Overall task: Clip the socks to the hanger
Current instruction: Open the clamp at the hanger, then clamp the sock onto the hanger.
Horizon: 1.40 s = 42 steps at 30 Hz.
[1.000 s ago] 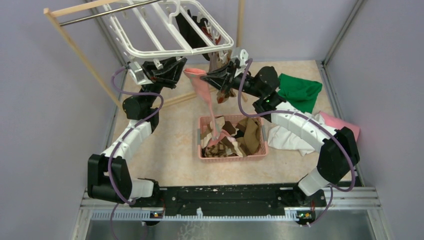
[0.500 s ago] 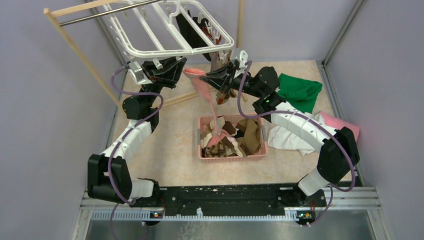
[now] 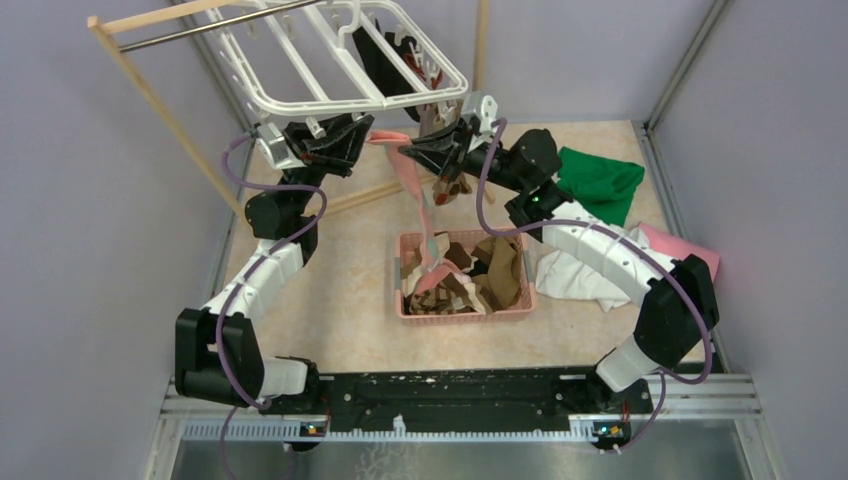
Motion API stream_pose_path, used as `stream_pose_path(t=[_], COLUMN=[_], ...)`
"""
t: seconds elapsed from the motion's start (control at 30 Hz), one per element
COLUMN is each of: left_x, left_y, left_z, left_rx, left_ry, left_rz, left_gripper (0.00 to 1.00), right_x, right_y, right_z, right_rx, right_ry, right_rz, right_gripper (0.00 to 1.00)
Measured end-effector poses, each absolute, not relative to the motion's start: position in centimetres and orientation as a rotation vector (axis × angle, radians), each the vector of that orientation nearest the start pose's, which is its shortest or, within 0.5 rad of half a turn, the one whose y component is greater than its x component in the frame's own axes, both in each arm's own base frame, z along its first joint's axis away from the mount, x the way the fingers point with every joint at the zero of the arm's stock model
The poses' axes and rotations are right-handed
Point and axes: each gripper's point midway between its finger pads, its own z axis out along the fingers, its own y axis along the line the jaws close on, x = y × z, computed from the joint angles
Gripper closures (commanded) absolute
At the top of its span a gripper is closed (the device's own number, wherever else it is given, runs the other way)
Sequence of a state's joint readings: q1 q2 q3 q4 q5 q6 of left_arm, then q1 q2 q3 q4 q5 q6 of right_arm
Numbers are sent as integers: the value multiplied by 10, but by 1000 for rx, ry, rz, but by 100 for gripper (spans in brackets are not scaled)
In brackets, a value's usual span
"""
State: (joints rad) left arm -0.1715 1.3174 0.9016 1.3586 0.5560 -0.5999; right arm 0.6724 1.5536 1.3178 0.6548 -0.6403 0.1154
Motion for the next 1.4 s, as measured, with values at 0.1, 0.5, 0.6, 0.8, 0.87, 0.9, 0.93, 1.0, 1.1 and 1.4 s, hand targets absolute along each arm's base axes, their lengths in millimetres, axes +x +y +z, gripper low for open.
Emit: stream_pose_path(t=[0.1, 0.5, 0.6, 0.8, 0.87, 0.9, 0.93, 1.0, 1.1, 1.4], left_x=[329, 330, 330, 330, 330, 330, 330, 329, 329, 329], left_y=[-171, -171, -171, -171, -171, -170, -170, -170, -169, -168], left_z=[475, 476, 476, 476, 476, 476, 476, 477, 478, 480], left_rx=[409, 406, 405, 404, 403, 401, 400, 396, 389, 374], left_ry=[737, 737, 737, 736, 736, 736, 735, 733, 729, 723], left_rz=[-901, -900, -900, -901, -901, -902, -903, -905, -905, -918], left_gripper=[83, 83, 83, 83, 83, 83, 83, 83, 83, 83], right_x=[304, 290, 289, 290, 289, 288, 287, 284, 280, 285], right_y=[384, 394, 394, 394, 395, 396, 398, 400, 405, 408], right_z=[427, 427, 427, 430, 431, 432, 433, 436, 439, 441], right_rx=[-895, -931, -930, -919, -917, -916, -915, -914, -918, -882], right_ry=[953, 930, 929, 924, 923, 920, 917, 909, 901, 912], right_rz=[1050, 1077, 1078, 1072, 1074, 1075, 1076, 1078, 1080, 1062], right_gripper=[100, 100, 100, 100, 100, 100, 100, 100, 100, 100])
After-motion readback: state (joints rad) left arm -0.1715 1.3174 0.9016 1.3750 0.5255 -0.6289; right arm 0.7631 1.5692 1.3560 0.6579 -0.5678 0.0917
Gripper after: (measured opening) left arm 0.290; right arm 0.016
